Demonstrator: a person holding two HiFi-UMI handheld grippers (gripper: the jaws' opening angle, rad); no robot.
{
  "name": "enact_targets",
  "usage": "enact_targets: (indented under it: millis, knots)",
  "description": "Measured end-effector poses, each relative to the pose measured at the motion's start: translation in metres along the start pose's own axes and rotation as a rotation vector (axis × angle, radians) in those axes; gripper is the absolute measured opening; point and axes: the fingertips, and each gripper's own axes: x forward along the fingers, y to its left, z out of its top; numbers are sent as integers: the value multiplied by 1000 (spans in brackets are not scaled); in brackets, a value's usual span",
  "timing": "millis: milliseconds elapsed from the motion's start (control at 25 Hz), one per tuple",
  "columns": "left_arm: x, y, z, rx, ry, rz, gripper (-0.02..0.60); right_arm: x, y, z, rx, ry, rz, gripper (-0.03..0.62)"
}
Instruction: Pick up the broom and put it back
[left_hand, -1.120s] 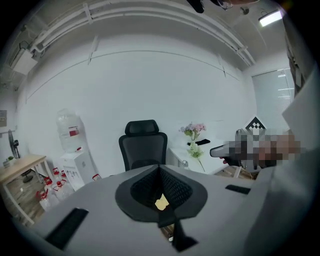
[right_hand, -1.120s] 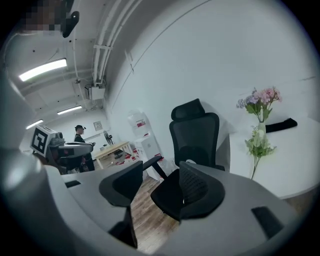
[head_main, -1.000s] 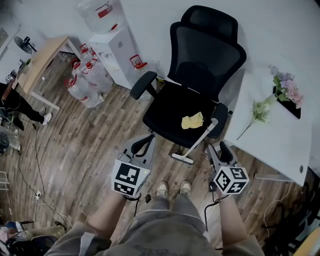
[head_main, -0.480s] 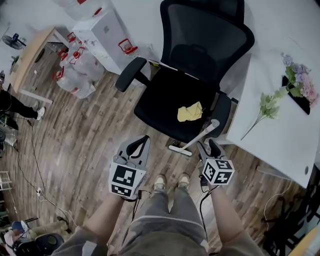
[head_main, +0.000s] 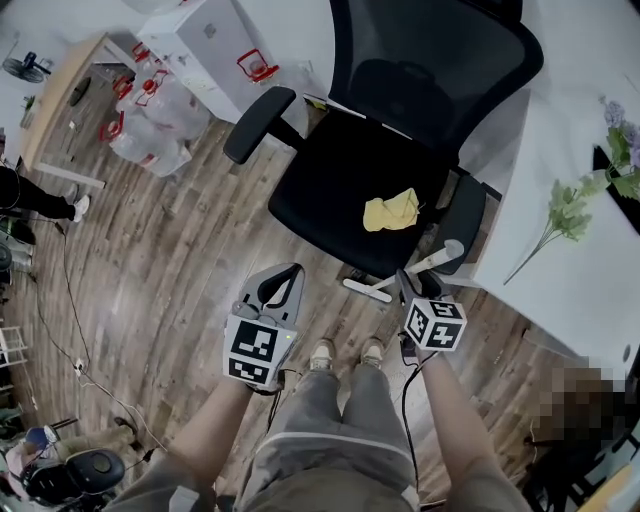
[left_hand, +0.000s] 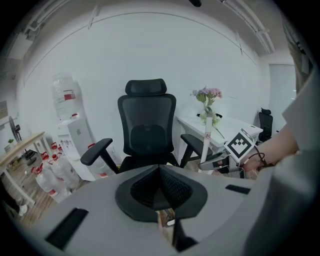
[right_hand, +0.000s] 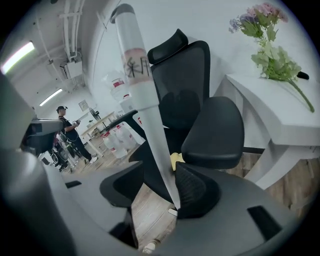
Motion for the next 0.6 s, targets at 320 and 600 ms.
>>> enact_targets:
  millis: [320,600]
  knots:
    - [10,7,-20,-15,18,31,17,18,-6,-2,-41,-28,-10,123]
    - [-5,6,-23,-84,22,50,17,2,5,-14,-163,31,1,110]
